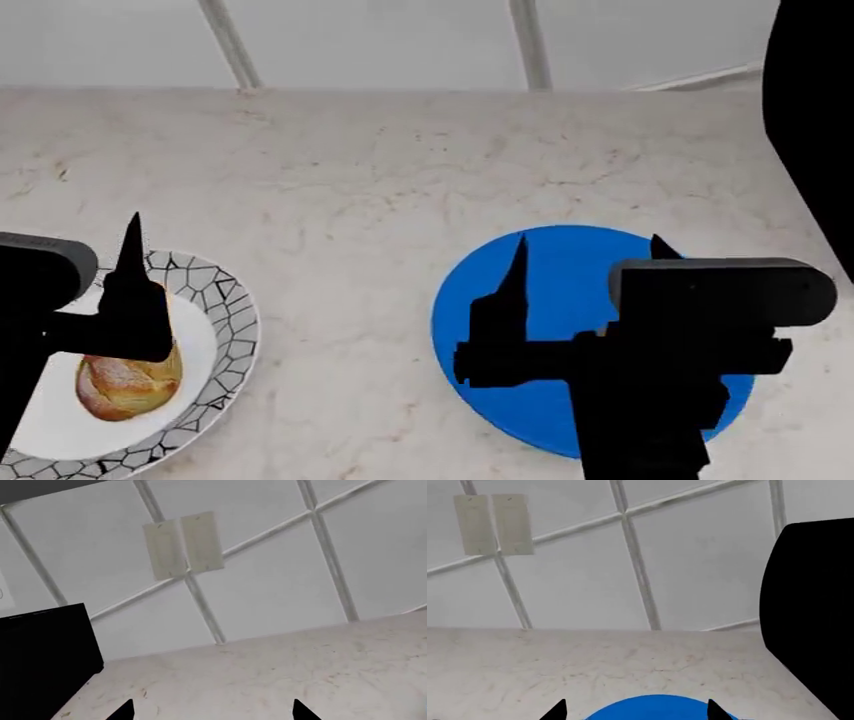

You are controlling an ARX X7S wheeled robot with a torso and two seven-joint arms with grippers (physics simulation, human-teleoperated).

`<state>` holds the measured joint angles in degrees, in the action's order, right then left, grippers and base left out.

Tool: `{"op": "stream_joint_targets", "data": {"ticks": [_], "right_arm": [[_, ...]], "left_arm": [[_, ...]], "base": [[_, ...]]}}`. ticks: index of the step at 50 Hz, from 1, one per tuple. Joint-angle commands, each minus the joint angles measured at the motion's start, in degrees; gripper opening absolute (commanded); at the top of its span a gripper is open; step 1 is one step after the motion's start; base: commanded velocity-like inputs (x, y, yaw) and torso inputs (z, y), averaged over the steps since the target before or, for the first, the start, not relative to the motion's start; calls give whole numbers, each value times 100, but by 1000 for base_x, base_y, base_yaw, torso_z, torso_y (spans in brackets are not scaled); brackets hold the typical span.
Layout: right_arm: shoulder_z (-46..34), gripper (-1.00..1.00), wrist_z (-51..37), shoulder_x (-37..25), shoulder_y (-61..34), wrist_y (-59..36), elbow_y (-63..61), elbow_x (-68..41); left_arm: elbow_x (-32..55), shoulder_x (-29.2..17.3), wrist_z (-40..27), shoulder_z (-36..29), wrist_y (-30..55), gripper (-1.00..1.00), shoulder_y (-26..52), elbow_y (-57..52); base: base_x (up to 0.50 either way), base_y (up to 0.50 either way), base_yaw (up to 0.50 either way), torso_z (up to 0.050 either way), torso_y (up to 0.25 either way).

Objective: Place all breads on the cutting board.

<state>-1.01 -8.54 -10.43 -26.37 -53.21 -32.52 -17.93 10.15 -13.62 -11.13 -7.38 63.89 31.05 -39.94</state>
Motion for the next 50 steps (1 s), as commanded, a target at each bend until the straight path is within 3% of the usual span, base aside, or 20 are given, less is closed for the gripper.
{"op": "stream_joint_targets", "data": {"ticks": [1, 22, 36, 37, 39, 40, 44, 45, 49, 50], "right_arm": [[60, 100, -45, -9, 55, 22, -3, -61], [-26, 100, -91, -106, -24, -80, -65, -147], [5, 100, -295, -337, -453, -1369, -867, -435], [27, 100, -286, -328, -452, -1346, -836, -445], [27, 100, -291, -327, -422, -1267, -788, -425], [9, 100, -275, -346, -393, -1230, -779, -421], [-19, 100, -261, -352, -367, -1106, -672, -398], [-73, 100, -237, -365, -317, -1047, -657, -390], [-55, 100, -234, -402, -372, -1051, -626, -396], [-65, 100, -229, -404, -377, -1012, -590, -386]], "left_arm": [[22, -17, -25, -26, -4, 100, 10, -4], [87, -64, -79, -18, 232, 100, 100, -159], [583, -194, -30, 421, 2604, 100, 999, -1321], [1300, -402, -475, 542, 2609, 100, 975, -1252], [3019, -1269, -2194, 1263, 2605, 100, 1394, -558], [3878, -1819, -3053, 884, 1908, 100, 1599, -86], [7316, -2360, -6491, 537, 1184, 100, 1619, -358], [8176, -2502, -7059, 449, 985, 100, 1496, -407], [11613, -2946, -7447, 800, 9, 100, 1139, -357], [11859, -3089, -7608, 813, -235, 100, 1096, -356]], "base": [[387, -125, 0, 0, 10], [365, -47, 0, 0, 0], [0, 0, 0, 0, 1], [0, 0, 0, 0, 0], [0, 0, 0, 0, 0], [0, 0, 0, 0, 0], [0, 0, 0, 0, 0], [0, 0, 0, 0, 0], [0, 0, 0, 0, 0], [0, 0, 0, 0, 0]]}}
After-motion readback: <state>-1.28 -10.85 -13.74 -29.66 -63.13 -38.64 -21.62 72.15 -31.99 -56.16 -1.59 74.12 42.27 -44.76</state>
